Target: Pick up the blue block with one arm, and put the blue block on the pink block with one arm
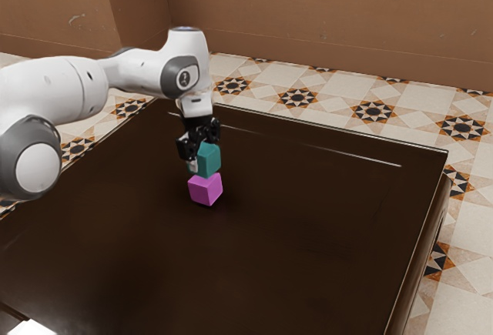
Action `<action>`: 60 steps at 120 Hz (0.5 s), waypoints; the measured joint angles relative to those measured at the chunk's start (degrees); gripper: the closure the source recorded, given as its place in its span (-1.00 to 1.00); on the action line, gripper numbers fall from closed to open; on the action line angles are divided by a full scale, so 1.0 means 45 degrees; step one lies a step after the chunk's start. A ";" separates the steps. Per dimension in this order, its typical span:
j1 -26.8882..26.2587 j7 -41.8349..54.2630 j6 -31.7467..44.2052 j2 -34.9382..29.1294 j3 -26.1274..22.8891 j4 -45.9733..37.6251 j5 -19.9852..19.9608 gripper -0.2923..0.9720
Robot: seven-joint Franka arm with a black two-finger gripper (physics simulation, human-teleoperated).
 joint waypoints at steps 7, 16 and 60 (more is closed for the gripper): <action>0.0080 0.0069 0.0014 0.0069 -0.0001 0.0009 -0.0005 -0.01; 0.0196 0.0150 0.0035 0.0153 0.0006 0.0008 -0.0013 -0.01; 0.0249 0.0424 0.0059 0.0332 0.0017 0.0000 -0.0510 -0.26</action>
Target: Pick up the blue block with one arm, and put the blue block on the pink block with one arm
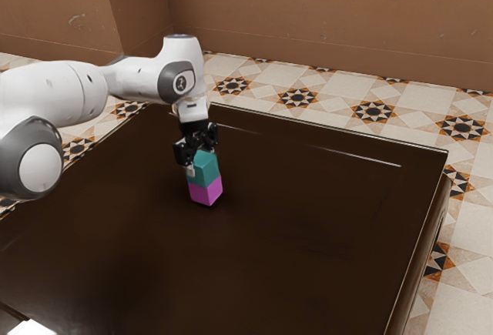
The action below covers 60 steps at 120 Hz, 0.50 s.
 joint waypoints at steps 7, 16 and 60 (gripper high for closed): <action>0.0003 0.0029 -0.0006 0.0011 0.0001 0.0001 -0.0041 -0.32; -0.0023 0.0063 -0.0015 -0.0190 -0.0012 -0.0045 -0.0168 -0.39; -0.0428 -0.2011 -0.4023 -0.8362 -0.0223 -0.2095 -0.0053 -0.51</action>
